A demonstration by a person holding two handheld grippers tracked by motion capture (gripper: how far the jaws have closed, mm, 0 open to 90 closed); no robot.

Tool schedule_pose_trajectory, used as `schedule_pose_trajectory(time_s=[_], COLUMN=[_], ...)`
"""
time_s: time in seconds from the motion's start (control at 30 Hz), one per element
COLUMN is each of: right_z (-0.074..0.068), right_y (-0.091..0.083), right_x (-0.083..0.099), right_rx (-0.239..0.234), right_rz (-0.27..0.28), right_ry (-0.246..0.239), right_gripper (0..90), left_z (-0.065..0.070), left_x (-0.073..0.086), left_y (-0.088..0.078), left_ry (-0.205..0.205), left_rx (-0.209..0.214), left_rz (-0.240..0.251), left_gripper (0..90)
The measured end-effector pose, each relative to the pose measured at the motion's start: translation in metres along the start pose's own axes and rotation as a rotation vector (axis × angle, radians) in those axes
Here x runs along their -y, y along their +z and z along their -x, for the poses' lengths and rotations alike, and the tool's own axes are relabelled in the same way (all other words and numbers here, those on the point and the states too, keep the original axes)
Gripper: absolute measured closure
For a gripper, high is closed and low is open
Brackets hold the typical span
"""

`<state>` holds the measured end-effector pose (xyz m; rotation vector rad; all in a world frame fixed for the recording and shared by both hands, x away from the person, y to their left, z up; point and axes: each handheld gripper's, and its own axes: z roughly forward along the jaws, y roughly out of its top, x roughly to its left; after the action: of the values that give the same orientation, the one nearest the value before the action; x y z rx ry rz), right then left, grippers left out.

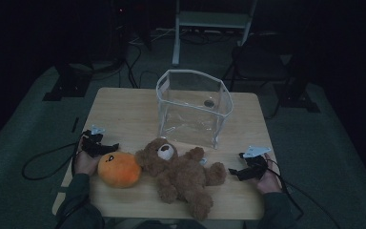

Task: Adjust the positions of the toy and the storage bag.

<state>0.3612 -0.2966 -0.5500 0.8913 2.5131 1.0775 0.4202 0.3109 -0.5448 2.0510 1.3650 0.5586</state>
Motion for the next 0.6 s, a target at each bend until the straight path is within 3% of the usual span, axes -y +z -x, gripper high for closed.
schedule_pose_trajectory(time_s=[0.6], right_z=[-0.0013], right_y=[0.0], right_x=[-0.0005], right_rx=[0.032], right_rz=[0.006], right_ry=[0.033], right_gripper=[14.9], left_z=[-0.0002], left_x=[0.001], left_y=[-0.0018], left_ry=[-0.021], left_rx=[-0.022], left_rz=[0.014], left_gripper=[7.7])
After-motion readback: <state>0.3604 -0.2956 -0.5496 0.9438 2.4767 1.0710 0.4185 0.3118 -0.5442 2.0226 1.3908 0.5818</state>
